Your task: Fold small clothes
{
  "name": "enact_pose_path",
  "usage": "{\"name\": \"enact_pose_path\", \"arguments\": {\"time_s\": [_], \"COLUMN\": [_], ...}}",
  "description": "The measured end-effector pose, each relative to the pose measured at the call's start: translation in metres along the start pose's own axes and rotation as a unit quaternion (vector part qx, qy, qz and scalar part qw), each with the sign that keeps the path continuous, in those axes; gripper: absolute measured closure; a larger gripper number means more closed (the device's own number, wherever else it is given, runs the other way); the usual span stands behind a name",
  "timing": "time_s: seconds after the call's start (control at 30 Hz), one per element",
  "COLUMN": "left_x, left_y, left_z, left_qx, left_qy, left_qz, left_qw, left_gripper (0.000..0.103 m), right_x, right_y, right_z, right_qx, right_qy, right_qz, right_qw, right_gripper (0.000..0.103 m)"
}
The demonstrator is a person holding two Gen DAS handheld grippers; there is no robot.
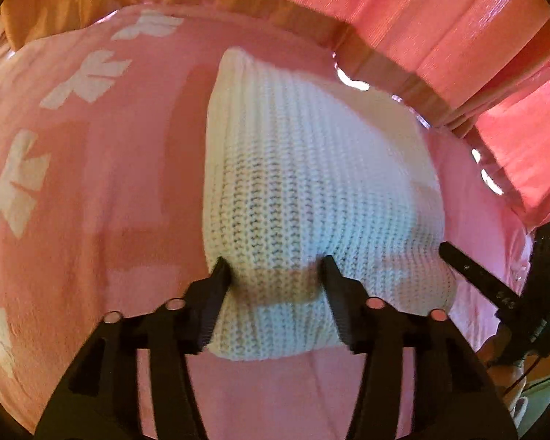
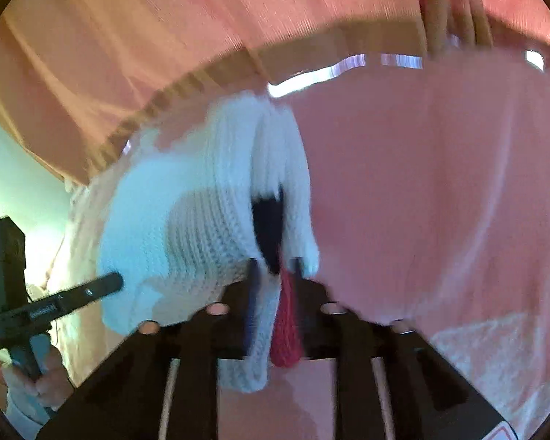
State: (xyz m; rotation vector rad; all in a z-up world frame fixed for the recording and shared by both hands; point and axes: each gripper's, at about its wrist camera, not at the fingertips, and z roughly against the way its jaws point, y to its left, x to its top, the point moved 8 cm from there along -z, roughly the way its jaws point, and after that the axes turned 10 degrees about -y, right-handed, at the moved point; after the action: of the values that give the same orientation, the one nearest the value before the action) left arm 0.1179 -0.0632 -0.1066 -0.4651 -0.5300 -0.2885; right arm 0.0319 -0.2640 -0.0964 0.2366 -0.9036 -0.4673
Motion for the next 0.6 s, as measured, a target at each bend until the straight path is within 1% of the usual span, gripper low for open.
{"name": "enact_pose_path", "arguments": {"time_s": [0.03,0.07,0.1,0.13,0.17,0.2,0.23,0.27,0.3,0.33,0.37,0.4,0.43,0.47,0.5,0.53,0.57,0.6], "left_x": [0.002,0.004,0.007,0.009,0.008,0.007,0.005,0.004,0.003,0.004,0.007,0.01,0.015,0.017,0.019,0.019,0.016,0.01], "left_y": [0.001,0.004,0.007,0.011,0.015,0.017,0.02,0.021,0.02,0.018,0.016,0.014,0.011,0.011,0.013,0.017,0.02,0.022], "left_z": [0.002,0.003,0.003,0.0,-0.007,-0.012,-0.021,-0.028,-0.033,-0.035,-0.031,-0.026,-0.014,-0.006,0.001,0.004,0.0,-0.008], "left_qx": [-0.003,-0.005,0.0,0.007,0.012,0.015,0.014,0.009,-0.002,-0.015,-0.014,-0.016,-0.024,-0.028,-0.028,-0.014,0.005,0.026], "left_qy": [-0.007,-0.014,-0.021,-0.024,-0.016,-0.008,0.004,0.013,0.019,0.023,0.02,0.018,0.01,0.002,-0.004,-0.007,-0.001,0.011], "left_qz": [0.007,0.016,0.023,0.029,0.03,0.032,0.038,0.045,0.05,0.052,0.049,0.042,0.037,0.037,0.034,0.027,0.018,0.009], "left_qw": [0.9999,0.9998,0.9995,0.9993,0.9994,0.9994,0.9992,0.9989,0.9986,0.9983,0.9985,0.9988,0.999,0.9989,0.999,0.9995,0.9998,0.9996], "left_gripper": [0.033,0.02,0.016,0.016,0.016,0.016,0.016,0.022,0.037,0.04,0.05,0.055,0.058,0.058,0.058,0.058,0.054,0.051], "right_x": [0.01,0.016,0.018,0.016,0.011,0.001,-0.006,-0.012,-0.017,-0.019,-0.019,-0.018,-0.013,-0.011,-0.009,-0.01,-0.015,-0.023], "right_y": [0.002,0.003,0.002,0.001,-0.001,-0.004,-0.005,-0.003,-0.001,0.002,0.005,0.009,0.016,0.019,0.022,0.02,0.015,0.007], "right_z": [0.009,0.013,0.013,0.007,-0.003,-0.019,-0.029,-0.036,-0.042,-0.044,-0.042,-0.038,-0.029,-0.023,-0.019,-0.019,-0.024,-0.032], "right_qx": [0.001,0.0,0.002,0.005,0.01,0.017,0.028,0.045,0.065,0.073,0.079,0.084,0.098,0.107,0.111,0.096,0.071,0.034], "right_qy": [-0.024,-0.042,-0.043,-0.031,-0.01,0.024,0.044,0.061,0.071,0.072,0.073,0.07,0.06,0.053,0.046,0.044,0.053,0.067], "right_qz": [0.002,0.0,-0.004,-0.01,-0.017,-0.037,-0.053,-0.069,-0.083,-0.085,-0.082,-0.079,-0.079,-0.078,-0.073,-0.061,-0.05,-0.038], "right_qw": [1.0,0.999,0.999,0.999,1.0,0.999,0.997,0.995,0.992,0.991,0.991,0.991,0.99,0.99,0.99,0.993,0.995,0.996], "right_gripper": [0.051,0.036,0.03,0.029,0.029,0.029,0.03,0.04,0.044,0.052,0.058,0.063,0.065,0.068,0.068,0.068,0.06,0.053]}}
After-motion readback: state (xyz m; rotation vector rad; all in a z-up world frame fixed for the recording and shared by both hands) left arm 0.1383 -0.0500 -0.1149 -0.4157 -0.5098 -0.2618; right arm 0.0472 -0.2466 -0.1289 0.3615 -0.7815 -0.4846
